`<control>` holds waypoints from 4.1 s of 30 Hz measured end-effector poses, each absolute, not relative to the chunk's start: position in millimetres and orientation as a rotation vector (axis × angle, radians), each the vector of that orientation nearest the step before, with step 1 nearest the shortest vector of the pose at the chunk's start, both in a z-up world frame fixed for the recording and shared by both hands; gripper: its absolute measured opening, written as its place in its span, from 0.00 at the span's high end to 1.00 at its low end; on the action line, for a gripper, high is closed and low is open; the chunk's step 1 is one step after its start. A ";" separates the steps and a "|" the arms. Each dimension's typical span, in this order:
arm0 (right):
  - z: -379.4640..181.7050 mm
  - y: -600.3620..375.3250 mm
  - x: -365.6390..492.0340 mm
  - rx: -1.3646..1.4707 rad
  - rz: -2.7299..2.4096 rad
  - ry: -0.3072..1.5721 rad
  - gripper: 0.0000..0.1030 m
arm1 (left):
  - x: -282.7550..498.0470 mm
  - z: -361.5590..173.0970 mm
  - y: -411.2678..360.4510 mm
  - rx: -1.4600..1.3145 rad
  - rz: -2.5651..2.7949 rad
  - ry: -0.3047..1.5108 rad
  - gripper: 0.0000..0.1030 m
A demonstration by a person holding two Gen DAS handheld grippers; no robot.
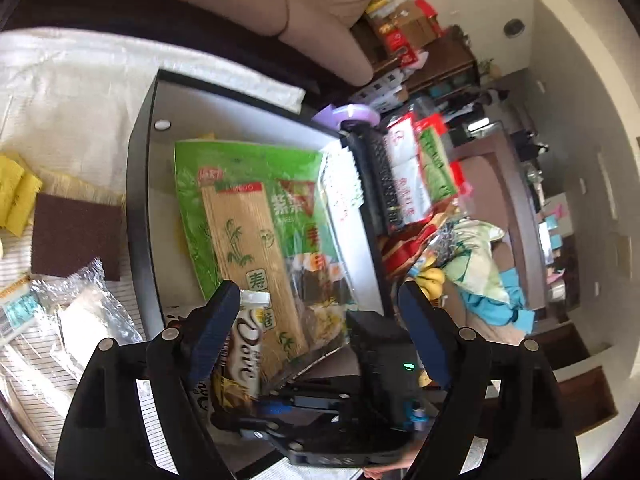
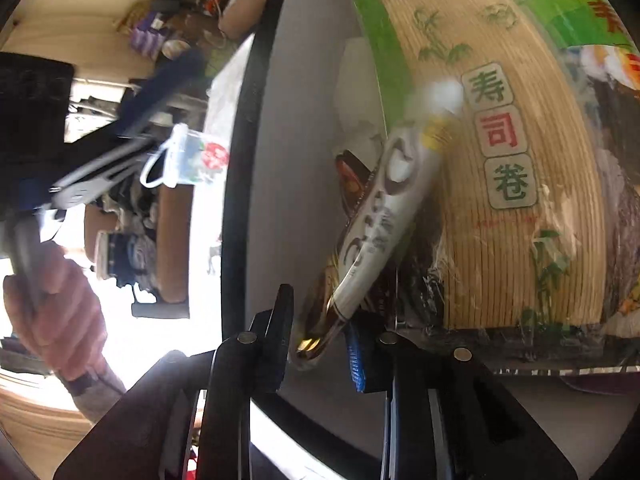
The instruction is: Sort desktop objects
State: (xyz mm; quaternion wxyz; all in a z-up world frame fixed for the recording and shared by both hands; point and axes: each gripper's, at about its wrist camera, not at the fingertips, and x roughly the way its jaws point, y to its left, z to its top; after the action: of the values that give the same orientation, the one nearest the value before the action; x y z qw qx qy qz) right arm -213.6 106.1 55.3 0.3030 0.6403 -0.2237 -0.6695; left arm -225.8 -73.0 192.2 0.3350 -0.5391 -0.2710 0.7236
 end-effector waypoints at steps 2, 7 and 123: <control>52.1 101.2 -212.4 1.738 -1.787 -0.526 0.75 | -223.4 196.8 -80.0 -1.393 1.892 -0.720 0.22; 60.8 108.5 -201.3 1.777 -1.826 -0.400 0.77 | -207.4 196.4 -100.9 -1.386 1.882 -0.714 0.22; 12.8 -175.3 -192.6 1.277 -1.938 0.403 0.47 | -40.4 66.4 -292.2 -1.543 2.466 -0.601 0.00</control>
State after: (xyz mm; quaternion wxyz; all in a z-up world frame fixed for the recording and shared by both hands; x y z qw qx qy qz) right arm -192.6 -175.3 12.8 0.3829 0.5007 0.1579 -0.7601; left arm -40.4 -292.2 66.4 0.0856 -0.5177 -0.2017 0.8270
